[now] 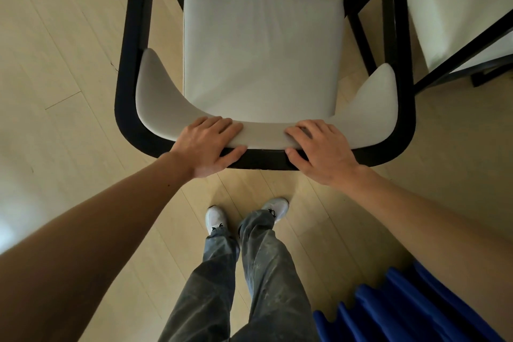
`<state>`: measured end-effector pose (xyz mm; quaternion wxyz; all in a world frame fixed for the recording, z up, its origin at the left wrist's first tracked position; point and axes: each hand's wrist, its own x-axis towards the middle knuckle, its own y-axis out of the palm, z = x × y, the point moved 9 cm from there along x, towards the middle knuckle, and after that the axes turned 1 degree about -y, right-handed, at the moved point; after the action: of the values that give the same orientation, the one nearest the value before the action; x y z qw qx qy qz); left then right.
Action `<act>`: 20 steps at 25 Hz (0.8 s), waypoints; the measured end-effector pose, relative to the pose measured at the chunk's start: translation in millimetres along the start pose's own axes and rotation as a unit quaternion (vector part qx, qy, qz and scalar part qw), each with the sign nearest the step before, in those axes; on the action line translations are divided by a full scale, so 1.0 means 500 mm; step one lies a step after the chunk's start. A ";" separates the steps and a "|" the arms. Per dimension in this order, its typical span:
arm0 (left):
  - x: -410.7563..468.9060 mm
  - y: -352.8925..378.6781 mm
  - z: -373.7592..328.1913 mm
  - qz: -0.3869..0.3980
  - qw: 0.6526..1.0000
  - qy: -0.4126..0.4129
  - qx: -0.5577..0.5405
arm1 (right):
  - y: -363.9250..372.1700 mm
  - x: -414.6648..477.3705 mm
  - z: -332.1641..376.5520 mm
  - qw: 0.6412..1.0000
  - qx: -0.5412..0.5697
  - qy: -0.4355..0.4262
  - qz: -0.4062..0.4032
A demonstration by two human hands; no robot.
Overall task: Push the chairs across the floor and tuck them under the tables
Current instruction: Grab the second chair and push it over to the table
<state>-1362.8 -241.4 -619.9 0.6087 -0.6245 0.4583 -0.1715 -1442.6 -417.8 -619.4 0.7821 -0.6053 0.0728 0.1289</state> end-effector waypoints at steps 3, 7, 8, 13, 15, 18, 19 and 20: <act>-0.002 0.004 0.003 -0.002 1.000 0.006 -0.002 | 0.013 -0.003 -0.015 0.999 -0.016 -0.003 0.042; 0.008 0.022 0.013 0.025 1.000 -0.005 -0.003 | 0.015 0.006 -0.036 0.999 -0.023 0.015 0.043; 0.007 0.023 0.012 0.026 1.000 -0.012 -0.006 | 0.012 0.003 -0.036 0.999 -0.023 0.014 0.037; 0.006 0.018 0.021 0.023 0.999 -0.020 -0.011 | 0.014 0.016 -0.032 0.998 -0.016 0.013 0.055; 0.011 0.017 0.013 0.035 0.999 -0.017 -0.015 | 0.018 0.012 -0.038 0.997 -0.018 0.013 0.074; 0.011 0.020 0.002 0.040 0.999 -0.017 -0.019 | 0.019 0.003 -0.043 0.997 -0.023 0.017 0.074; 0.012 0.019 0.011 0.041 0.999 -0.021 -0.022 | 0.022 0.012 -0.042 0.997 -0.024 0.015 0.076; 0.015 0.015 0.016 0.037 0.999 -0.024 -0.024 | 0.023 0.019 -0.044 0.996 -0.023 0.014 0.079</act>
<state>-1355.7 -241.2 -631.0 0.6102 -0.6256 0.4704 -0.1227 -1435.8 -435.3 -638.2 0.7540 -0.6174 0.1288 0.1836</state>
